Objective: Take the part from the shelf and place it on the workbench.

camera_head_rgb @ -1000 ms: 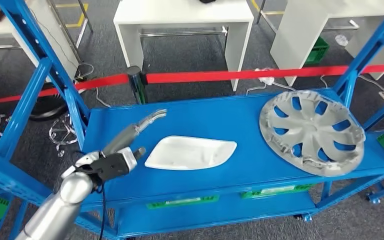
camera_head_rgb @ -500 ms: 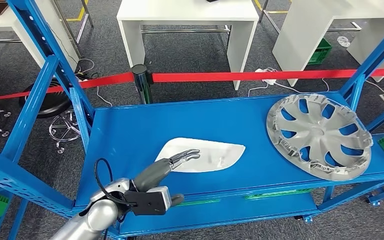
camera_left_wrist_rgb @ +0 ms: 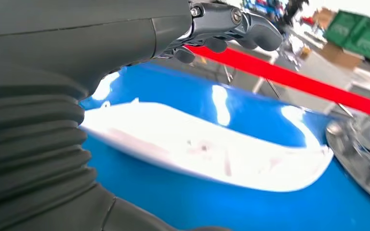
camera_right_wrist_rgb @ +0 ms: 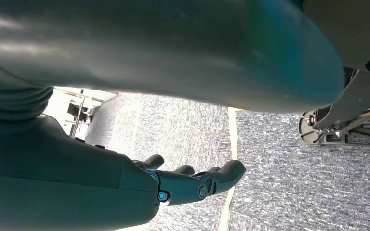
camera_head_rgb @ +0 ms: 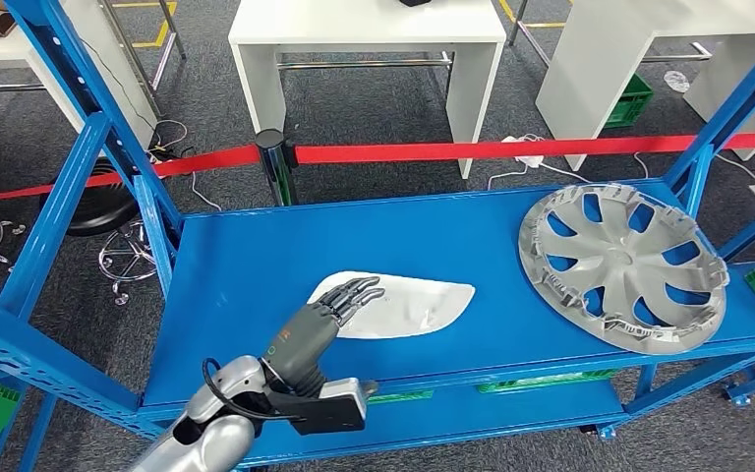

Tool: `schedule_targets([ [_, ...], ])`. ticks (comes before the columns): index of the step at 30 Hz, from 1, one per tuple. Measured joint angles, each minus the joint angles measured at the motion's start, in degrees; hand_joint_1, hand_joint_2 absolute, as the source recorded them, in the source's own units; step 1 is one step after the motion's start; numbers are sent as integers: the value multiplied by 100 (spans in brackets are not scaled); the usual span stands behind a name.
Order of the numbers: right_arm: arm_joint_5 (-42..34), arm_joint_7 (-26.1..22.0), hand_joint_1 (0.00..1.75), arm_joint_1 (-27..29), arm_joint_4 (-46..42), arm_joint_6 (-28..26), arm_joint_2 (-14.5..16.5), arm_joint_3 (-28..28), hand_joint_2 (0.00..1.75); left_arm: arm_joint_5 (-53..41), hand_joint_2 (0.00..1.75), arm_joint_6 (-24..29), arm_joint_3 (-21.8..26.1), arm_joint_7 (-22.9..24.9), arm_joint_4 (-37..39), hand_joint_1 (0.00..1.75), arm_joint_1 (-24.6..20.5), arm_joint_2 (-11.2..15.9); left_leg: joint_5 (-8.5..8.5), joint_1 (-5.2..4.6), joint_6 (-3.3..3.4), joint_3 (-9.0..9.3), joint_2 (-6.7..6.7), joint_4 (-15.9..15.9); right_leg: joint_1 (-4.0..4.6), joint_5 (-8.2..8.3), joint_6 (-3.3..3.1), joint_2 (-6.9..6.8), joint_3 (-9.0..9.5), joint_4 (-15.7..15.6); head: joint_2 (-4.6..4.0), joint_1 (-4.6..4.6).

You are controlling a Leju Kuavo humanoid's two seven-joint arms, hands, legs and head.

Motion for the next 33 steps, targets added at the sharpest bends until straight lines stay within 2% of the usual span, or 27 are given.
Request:
schedule_targets([
  [8,65,-34,0,0,0,23,0,-6,0,-634,175,596,-20,248,341,0,14,-277,0,0,0,2,0,0,0,-1,-1,0,1,2,0,0],
  [17,121,-42,0,0,0,84,0,-6,0,-983,175,894,-56,429,652,0,71,-498,0,0,0,2,0,0,0,-1,-1,0,1,2,0,1],
  [21,170,-48,0,-2,0,98,0,-6,0,-1392,175,1181,-60,599,868,0,67,-632,0,0,0,2,0,0,0,-1,-1,0,0,2,0,1],
  [28,308,-24,0,-13,0,134,2,3,0,-2164,175,1831,-63,875,1886,0,-200,-1150,1,-1,0,3,-2,0,-1,0,0,-2,3,2,0,1],
  [33,324,-4,0,-22,0,131,2,5,0,-2272,175,2024,-63,897,2845,0,-582,-1591,1,-1,-1,5,-3,0,-1,1,1,-3,6,2,0,1],
])
